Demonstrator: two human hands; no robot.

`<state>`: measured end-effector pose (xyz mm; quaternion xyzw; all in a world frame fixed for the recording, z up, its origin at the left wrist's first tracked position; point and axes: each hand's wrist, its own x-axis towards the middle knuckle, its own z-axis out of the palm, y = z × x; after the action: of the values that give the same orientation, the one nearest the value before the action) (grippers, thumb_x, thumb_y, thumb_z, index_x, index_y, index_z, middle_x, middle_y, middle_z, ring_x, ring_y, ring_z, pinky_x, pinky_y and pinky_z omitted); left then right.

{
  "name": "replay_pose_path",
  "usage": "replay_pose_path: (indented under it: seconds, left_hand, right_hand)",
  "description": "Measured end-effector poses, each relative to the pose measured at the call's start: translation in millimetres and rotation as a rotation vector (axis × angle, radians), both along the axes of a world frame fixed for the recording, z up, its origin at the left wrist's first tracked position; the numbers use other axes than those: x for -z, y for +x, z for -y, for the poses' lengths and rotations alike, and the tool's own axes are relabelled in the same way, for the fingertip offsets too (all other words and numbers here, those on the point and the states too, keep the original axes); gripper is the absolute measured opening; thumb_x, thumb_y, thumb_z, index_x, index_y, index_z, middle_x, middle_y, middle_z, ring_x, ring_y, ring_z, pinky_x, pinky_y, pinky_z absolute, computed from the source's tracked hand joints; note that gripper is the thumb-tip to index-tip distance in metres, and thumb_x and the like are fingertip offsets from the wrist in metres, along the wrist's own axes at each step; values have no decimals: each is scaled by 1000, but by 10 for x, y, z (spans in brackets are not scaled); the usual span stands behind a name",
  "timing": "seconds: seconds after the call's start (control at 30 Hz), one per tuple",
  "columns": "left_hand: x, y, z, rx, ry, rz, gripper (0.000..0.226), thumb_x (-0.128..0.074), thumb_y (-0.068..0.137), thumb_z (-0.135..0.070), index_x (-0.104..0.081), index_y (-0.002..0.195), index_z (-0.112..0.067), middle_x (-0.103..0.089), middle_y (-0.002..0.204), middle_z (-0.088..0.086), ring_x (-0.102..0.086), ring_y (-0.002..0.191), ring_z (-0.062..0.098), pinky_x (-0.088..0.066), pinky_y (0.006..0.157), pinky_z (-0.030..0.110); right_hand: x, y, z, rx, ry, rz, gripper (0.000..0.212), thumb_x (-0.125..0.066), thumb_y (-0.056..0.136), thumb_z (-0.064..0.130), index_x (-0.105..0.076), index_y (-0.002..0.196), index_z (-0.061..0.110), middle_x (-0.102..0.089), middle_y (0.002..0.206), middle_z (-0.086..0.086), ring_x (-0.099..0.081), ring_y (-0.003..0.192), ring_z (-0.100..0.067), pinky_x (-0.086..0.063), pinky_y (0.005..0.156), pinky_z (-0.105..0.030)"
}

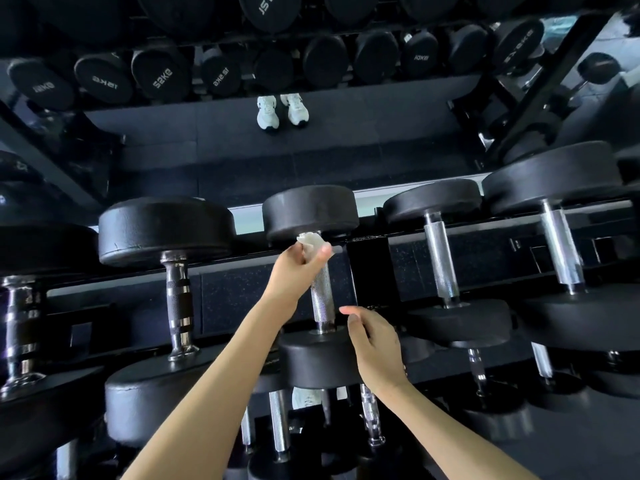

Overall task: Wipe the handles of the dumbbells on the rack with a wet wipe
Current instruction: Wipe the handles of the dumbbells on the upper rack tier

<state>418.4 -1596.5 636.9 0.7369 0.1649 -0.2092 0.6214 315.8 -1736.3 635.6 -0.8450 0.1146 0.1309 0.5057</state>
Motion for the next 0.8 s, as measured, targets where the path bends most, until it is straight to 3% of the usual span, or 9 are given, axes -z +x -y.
replay_pose_path:
  seconds: [0.1, 0.23, 0.33, 0.4, 0.5, 0.57, 0.7, 0.8]
  left_hand:
    - [-19, -44, 0, -305, -354, -124, 43, -44, 93, -53, -62, 85, -15, -63, 89, 1, -59, 90, 16, -46, 92, 33]
    - [13, -28, 97, -492, -219, -155, 34, -53, 94, -39, -63, 111, -11, -66, 102, 1, -62, 98, 16, -49, 91, 32]
    - [23, 62, 150, -574, -143, -239, 20, -67, 85, -40, -66, 94, -23, -68, 99, -2, -63, 92, 16, -51, 84, 31]
    - [36, 114, 144, -570, -128, -262, 17, -70, 82, -40, -66, 87, -25, -68, 93, -3, -62, 84, 17, -51, 80, 32]
    - [74, 111, 71, -444, -93, -212, 34, -68, 83, -41, -67, 108, -17, -68, 94, -1, -60, 81, 18, -49, 73, 32]
    - [84, 65, -4, -306, -89, -144, 35, -66, 87, -35, -66, 113, -12, -69, 97, 0, -60, 87, 17, -51, 81, 34]
    - [106, -59, -94, -95, -93, -112, 10, -63, 90, -28, -68, 91, -20, -70, 99, 9, -60, 89, 16, -52, 90, 38]
    - [105, -166, -140, 14, -17, -99, 16, -63, 88, -35, -71, 83, -21, -72, 89, 5, -61, 84, 12, -55, 86, 33]
  right_hand:
    - [9, -4, 9, -3, -15, 4, 33, -40, 94, 28, -65, 114, 19, -64, 111, 12, -53, 108, 1, -36, 107, -34]
    - [-5, -6, -7, 19, -22, 7, 41, -36, 89, 35, -66, 113, 20, -66, 111, 11, -54, 109, 0, -37, 106, -35]
    - [-14, -3, -22, 27, -19, -3, 45, -34, 86, 37, -66, 112, 20, -66, 109, 11, -55, 107, 0, -37, 106, -35]
    - [-20, 3, -22, 36, -15, -21, 45, -33, 85, 37, -67, 111, 21, -67, 108, 12, -55, 107, -1, -38, 105, -33]
    - [-18, 6, -17, 37, -5, -7, 43, -34, 85, 35, -68, 107, 20, -67, 106, 13, -55, 106, 2, -40, 101, -25]
    - [-14, 3, -15, 46, 9, 11, 40, -36, 86, 34, -69, 104, 20, -66, 101, 17, -54, 101, 9, -39, 101, -28]
    - [12, 0, -13, 42, 0, 43, 39, -37, 88, 35, -70, 103, 19, -65, 98, 18, -52, 99, 16, -39, 103, -37]
    - [9, 0, -12, 32, -9, 50, 48, -32, 86, 44, -70, 104, 20, -65, 98, 19, -52, 99, 15, -40, 103, -39]
